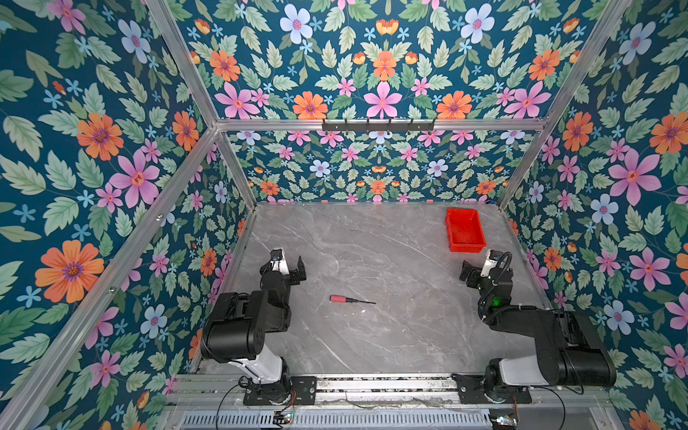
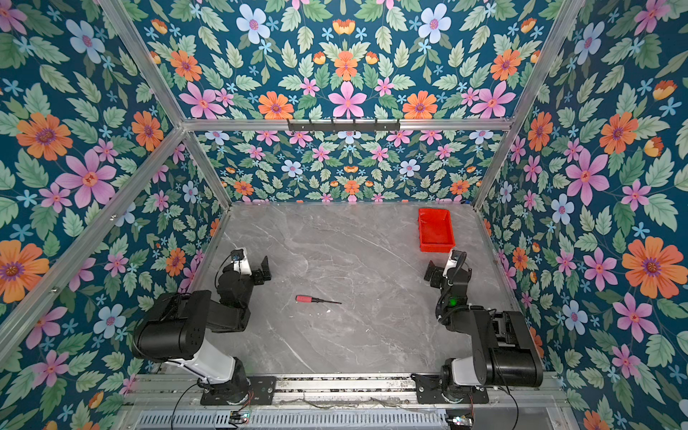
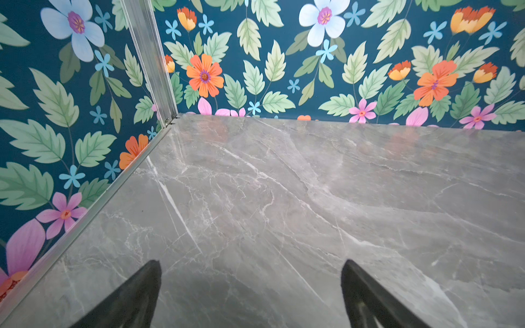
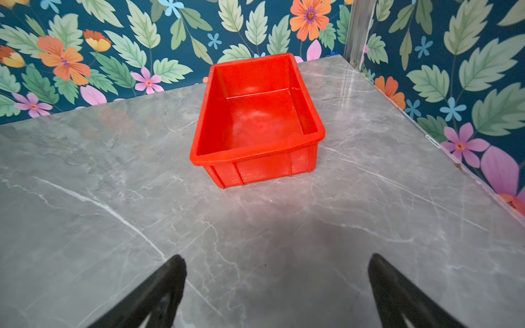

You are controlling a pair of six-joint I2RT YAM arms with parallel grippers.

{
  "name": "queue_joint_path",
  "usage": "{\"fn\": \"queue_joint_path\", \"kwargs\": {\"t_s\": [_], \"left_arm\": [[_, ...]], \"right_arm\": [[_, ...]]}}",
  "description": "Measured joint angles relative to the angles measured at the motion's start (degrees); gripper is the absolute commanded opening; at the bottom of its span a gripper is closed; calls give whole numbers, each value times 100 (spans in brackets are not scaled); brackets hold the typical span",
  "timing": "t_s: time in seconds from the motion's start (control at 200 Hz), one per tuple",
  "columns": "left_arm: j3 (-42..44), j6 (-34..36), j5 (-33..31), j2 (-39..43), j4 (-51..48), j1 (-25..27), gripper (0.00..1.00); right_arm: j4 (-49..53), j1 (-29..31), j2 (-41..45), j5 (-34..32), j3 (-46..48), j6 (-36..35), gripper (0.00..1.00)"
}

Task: Put the screwdriver in the bin

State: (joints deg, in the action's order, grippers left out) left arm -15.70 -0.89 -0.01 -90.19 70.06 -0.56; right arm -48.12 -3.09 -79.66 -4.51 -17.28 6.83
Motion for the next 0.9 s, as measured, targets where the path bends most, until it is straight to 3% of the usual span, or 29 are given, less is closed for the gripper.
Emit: {"fn": "queue_joint_path", "kwargs": {"t_s": [0.245,0.5,0.695,0.9], "left_arm": [[-20,0,31,1235,-769,2,100],[-249,-11,457,2498,-2142,59,100],[-505,103,940,3152,-3239,153,100],[-695,192,1316,3606,-4133,323,100]], "right_arm": [[616,7,496,319,-219,-127,99],[1674,142,1740,592,-420,-341,99],[2592,555,2474,737,-710,-592,99],[3263,1211,2636,881,-1119,-804,99]]}}
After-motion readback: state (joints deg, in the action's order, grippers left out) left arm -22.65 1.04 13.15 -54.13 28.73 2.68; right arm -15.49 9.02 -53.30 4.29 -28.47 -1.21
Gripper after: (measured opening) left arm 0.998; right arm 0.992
